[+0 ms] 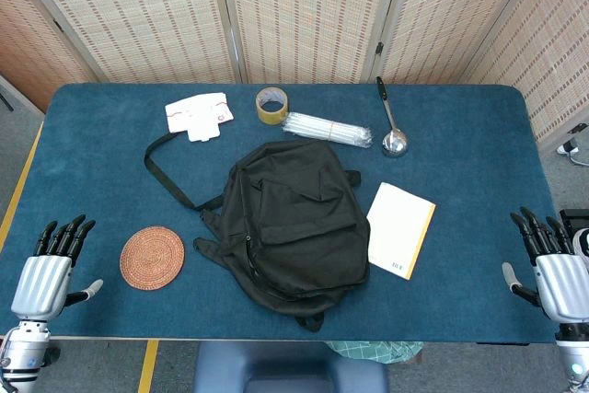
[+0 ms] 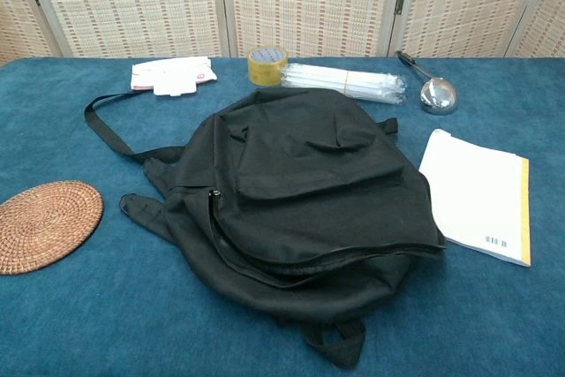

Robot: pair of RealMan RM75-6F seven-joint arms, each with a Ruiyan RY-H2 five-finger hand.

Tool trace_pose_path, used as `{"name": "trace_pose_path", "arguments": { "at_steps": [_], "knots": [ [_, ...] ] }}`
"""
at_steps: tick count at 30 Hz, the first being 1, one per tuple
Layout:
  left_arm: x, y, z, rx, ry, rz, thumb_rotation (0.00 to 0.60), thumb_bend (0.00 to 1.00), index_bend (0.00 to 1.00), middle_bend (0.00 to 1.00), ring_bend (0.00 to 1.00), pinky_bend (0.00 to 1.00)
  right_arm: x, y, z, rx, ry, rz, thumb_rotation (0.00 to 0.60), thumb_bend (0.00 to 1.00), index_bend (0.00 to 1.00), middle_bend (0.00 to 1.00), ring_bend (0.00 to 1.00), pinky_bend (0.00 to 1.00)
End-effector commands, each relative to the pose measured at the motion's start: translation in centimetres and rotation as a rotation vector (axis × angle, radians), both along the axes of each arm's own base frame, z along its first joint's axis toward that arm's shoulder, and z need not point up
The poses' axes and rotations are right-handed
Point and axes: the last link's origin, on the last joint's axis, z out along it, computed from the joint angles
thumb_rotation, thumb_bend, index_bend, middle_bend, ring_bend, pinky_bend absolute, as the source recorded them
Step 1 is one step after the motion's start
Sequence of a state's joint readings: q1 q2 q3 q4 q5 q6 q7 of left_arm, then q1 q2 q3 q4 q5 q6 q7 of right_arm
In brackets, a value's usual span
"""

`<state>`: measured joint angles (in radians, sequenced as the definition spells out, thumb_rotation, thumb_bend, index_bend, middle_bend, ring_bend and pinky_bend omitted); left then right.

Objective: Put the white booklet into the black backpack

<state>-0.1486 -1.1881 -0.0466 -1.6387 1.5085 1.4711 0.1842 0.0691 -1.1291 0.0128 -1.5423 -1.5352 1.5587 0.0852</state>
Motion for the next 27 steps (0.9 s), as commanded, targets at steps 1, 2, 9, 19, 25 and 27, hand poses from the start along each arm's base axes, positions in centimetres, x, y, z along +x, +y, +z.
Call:
{"name": "trace_pose_path", "arguments": {
  "at_steps": [1,2,9,19,25,27],
  "knots": [
    [0.0,0.0,-0.1,0.001,0.002,-0.001,0.600,0.20,0.13,0.10,0.14,0.08,0.2,-0.1,-0.2,0.008,-0.004,0.011,0.600,0.46,0.05,0.06,0.14,0.06],
    [0.0,0.0,-0.1,0.000,0.003,-0.001,0.600,0.20,0.13,0.10,0.14,0.08,0.3,-0.1,-0.2,0.009,-0.005,0.015,0.600,0.46,0.05,0.06,0.14,0.06],
    [-0.3,-0.2,-0.1,-0.002,0.000,0.009,0.600,0.20,0.13,0.10,0.14,0.08,0.6,-0.4,-0.3,0.021,0.002,0.031,0.600,0.46,0.05,0.06,0.14,0.06],
    [-0.3,-0.2,0.2,-0.006,-0.017,0.003,0.600,0.20,0.13,0.10,0.14,0.08,0.9,-3.0,-4.6,0.173,0.131,0.107,0.600,0.46,0.05,0.06,0.14,0.06],
    [-0.6,-0.6,0.5,-0.001,-0.019,0.021,0.600,0.20,0.13,0.10,0.14,0.08,0.3,-5.0,-8.6,0.254,0.150,0.140,0.600,0.46,0.05,0.06,0.14,0.05],
    [-0.7,-0.7,0.7,0.005,-0.021,0.026,0.600,0.20,0.13,0.10,0.14,0.08,-0.1,-5.4,-9.7,0.273,0.152,0.144,0.600,0.46,0.05,0.06,0.14,0.03]
  ]
}}
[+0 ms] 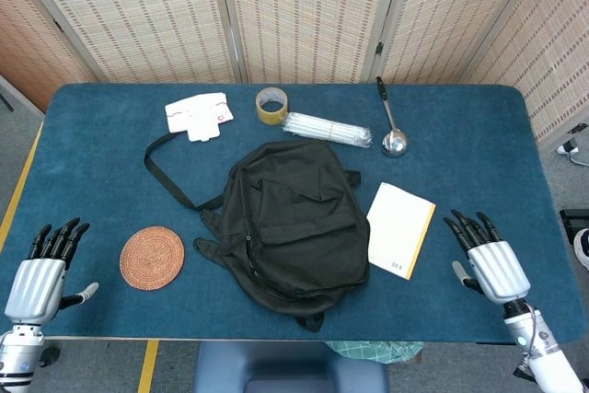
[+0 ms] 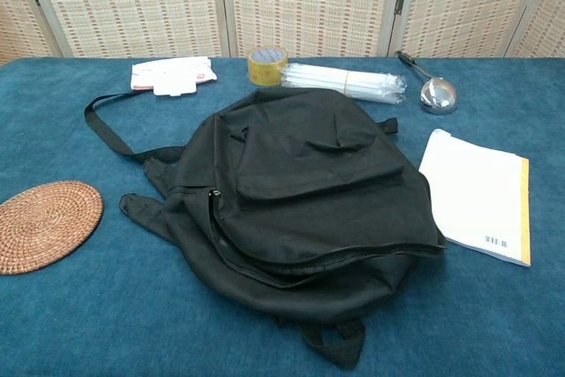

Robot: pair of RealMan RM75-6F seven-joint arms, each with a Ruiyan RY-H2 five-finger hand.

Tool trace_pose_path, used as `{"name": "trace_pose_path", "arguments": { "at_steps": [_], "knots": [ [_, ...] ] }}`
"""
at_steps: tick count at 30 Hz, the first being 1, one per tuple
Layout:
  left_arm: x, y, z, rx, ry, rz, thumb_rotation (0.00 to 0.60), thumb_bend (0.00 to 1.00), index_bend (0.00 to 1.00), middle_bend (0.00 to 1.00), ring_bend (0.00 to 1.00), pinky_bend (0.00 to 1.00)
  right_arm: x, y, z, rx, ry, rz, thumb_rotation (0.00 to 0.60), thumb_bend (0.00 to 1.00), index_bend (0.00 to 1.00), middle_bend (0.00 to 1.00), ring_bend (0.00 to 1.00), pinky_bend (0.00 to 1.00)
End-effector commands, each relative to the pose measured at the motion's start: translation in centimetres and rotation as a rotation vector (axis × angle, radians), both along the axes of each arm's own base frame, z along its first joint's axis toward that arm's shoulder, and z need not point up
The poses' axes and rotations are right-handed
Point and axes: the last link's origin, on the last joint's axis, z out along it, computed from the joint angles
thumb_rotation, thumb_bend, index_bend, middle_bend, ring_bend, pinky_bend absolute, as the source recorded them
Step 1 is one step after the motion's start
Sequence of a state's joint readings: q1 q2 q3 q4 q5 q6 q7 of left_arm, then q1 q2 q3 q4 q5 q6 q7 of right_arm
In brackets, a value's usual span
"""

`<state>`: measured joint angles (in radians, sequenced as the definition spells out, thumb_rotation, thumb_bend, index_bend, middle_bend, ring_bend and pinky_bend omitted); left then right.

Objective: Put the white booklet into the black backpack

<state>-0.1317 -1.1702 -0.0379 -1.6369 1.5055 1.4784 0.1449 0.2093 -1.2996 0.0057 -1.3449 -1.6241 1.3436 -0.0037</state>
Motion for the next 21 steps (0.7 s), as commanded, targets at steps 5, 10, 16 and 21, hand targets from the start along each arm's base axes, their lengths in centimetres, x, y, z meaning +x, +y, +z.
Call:
{"name": "trace_pose_path", "arguments": {
  "at_steps": [5,10,16,21],
  "knots": [
    [-0.2,-0.2,0.2,-0.004,0.002,0.016,0.600,0.20,0.13,0.10,0.14,0.08,-1.5,-1.9,-5.1,0.090,0.014,0.030,0.600,0.46,0.05,0.05,0.12,0.00],
    [-0.1,-0.2,0.2,-0.008,0.004,0.020,0.600,0.20,0.13,0.10,0.14,0.08,-2.2,-2.5,-7.0,0.107,0.005,0.034,0.600,0.46,0.05,0.03,0.11,0.00],
    [-0.1,-0.1,0.2,-0.013,0.006,0.024,0.600,0.20,0.13,0.10,0.14,0.08,-2.4,-3.5,-8.4,0.113,0.021,0.059,0.600,0.46,0.05,0.03,0.11,0.00],
    [-0.2,0.0,0.2,-0.015,0.007,0.031,0.600,0.20,0.13,0.10,0.14,0.08,-2.3,-4.2,-9.2,0.121,0.020,0.071,0.600,0.46,0.05,0.03,0.11,0.00]
  ]
}}
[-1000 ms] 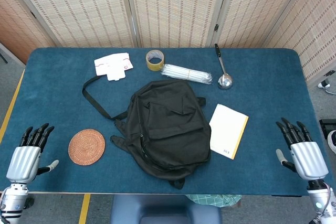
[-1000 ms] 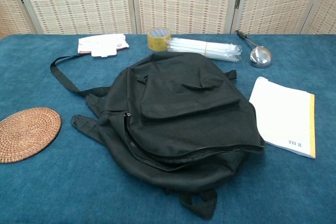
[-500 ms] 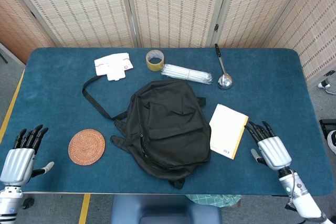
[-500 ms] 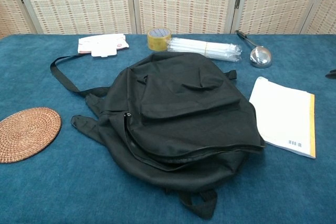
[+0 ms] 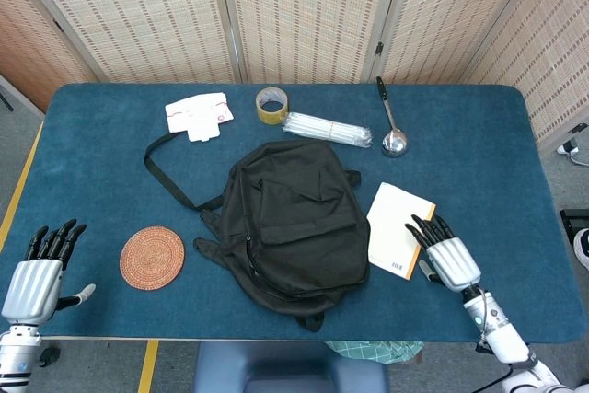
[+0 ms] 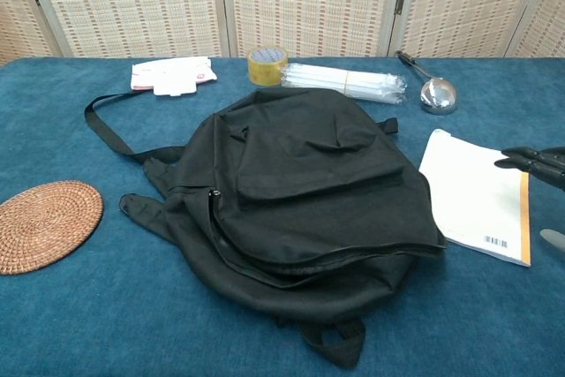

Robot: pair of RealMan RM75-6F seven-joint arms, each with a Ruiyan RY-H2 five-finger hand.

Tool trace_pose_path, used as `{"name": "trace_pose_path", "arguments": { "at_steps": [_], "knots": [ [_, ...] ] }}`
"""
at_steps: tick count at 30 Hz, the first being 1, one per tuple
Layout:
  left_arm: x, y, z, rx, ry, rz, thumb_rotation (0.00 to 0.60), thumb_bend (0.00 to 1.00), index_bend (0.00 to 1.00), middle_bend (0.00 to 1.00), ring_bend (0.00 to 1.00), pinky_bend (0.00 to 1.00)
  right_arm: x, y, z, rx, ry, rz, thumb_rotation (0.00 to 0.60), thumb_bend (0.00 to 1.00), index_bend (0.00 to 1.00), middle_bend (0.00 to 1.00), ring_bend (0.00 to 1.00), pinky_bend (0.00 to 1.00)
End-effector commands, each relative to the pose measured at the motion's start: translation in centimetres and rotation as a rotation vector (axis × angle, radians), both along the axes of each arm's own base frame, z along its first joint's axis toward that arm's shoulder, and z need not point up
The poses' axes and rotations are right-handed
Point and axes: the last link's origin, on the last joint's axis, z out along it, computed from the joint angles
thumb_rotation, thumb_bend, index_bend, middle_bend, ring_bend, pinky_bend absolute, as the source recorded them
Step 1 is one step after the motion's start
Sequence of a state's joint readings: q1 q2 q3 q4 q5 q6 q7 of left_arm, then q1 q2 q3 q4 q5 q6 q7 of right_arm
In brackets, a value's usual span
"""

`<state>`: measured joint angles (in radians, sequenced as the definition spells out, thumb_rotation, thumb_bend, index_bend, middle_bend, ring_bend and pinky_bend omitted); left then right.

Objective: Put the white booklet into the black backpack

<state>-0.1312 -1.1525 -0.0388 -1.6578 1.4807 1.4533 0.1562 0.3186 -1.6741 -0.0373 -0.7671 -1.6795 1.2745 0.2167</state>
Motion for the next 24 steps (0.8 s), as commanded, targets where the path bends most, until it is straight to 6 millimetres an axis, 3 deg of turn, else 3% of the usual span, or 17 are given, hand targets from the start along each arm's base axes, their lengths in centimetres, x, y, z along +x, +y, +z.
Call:
{"name": "trace_pose_path", "arguments": {
  "at_steps": [1,11,24],
  "knots": [
    [-0.01,0.02,0.01,0.000,-0.001,0.001,0.600,0.20,0.13,0.10,0.14,0.08,0.27,-0.45,-0.74,0.015,-0.006,0.011,0.600,0.46,0.05,0.03,0.11,0.00],
    [-0.18,0.07,-0.05,-0.004,0.001,0.007,0.600,0.20,0.13,0.10,0.14,0.07,0.26,-0.88,-1.67,0.036,-0.001,0.018,0.600,0.46,0.05,0.03,0.10,0.00],
    [-0.21,0.14,-0.23,-0.008,0.003,0.008,0.600,0.20,0.13,0.10,0.14,0.07,-0.43,-0.48,-1.20,0.033,0.006,0.004,0.600,0.46,0.05,0.04,0.11,0.00]
  ]
}}
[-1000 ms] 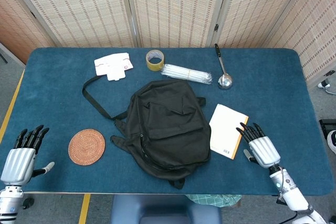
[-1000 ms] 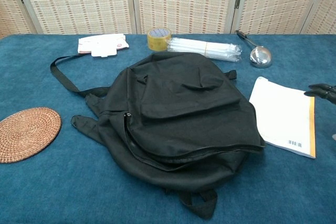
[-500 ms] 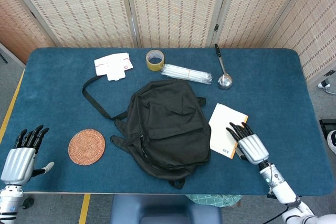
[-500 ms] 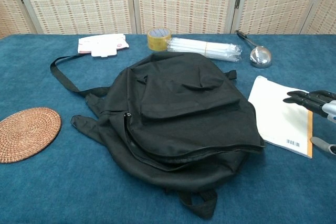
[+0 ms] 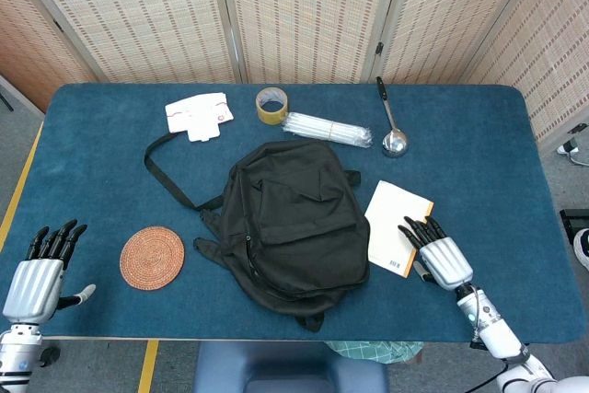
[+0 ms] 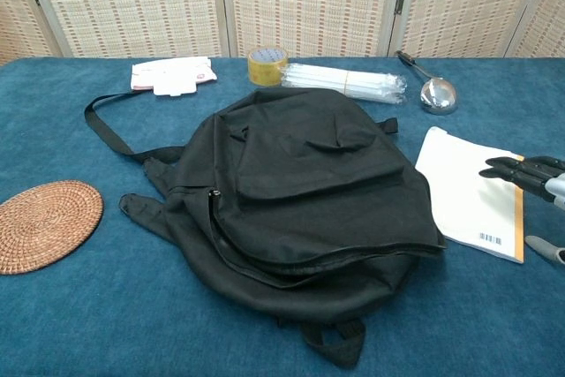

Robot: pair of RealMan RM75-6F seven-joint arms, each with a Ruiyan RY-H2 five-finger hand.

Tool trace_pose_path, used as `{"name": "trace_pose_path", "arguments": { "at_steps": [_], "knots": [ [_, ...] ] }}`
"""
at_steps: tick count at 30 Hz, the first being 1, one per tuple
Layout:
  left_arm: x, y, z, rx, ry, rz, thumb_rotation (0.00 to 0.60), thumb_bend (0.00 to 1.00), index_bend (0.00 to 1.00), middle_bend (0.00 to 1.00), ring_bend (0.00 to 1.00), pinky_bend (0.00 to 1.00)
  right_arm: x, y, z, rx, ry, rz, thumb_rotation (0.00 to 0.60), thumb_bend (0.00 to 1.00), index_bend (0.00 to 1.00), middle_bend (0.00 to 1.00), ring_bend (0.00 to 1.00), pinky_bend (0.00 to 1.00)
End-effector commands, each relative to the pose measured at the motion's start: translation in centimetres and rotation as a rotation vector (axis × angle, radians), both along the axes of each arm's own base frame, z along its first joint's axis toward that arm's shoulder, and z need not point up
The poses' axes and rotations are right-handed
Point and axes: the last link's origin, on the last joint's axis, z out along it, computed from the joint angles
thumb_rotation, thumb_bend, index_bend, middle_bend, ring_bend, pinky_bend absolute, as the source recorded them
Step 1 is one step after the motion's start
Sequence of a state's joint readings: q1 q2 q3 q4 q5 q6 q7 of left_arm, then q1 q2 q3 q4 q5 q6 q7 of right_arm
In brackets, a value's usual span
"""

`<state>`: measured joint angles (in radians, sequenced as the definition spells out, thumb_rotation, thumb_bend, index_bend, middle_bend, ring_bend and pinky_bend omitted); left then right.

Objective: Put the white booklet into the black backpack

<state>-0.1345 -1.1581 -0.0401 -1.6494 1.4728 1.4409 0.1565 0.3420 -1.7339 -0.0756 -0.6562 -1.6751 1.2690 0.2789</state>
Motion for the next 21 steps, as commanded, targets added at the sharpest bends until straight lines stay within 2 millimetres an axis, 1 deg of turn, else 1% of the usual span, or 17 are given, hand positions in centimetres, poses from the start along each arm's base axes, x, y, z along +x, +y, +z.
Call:
{"name": "trace_pose_path", "arguments": {
  "at_steps": [1,15,21],
  "knots": [
    [0.0,0.0,0.0,-0.001,0.001,0.001,0.600,0.20,0.13,0.10,0.14,0.07,-0.1,0.0,0.0,0.001,0.001,-0.004,0.600,0.46,0.05,0.04,0.10,0.00],
    [-0.1,0.0,-0.1,-0.001,0.001,0.006,0.600,0.20,0.13,0.10,0.14,0.07,0.6,-0.8,-0.8,-0.008,-0.021,0.007,0.600,0.46,0.05,0.05,0.11,0.00],
    [-0.1,-0.1,0.0,0.003,0.000,0.004,0.600,0.20,0.13,0.10,0.14,0.07,0.9,-1.3,-0.7,-0.026,-0.042,0.022,0.600,0.46,0.05,0.06,0.13,0.00]
  ]
}}
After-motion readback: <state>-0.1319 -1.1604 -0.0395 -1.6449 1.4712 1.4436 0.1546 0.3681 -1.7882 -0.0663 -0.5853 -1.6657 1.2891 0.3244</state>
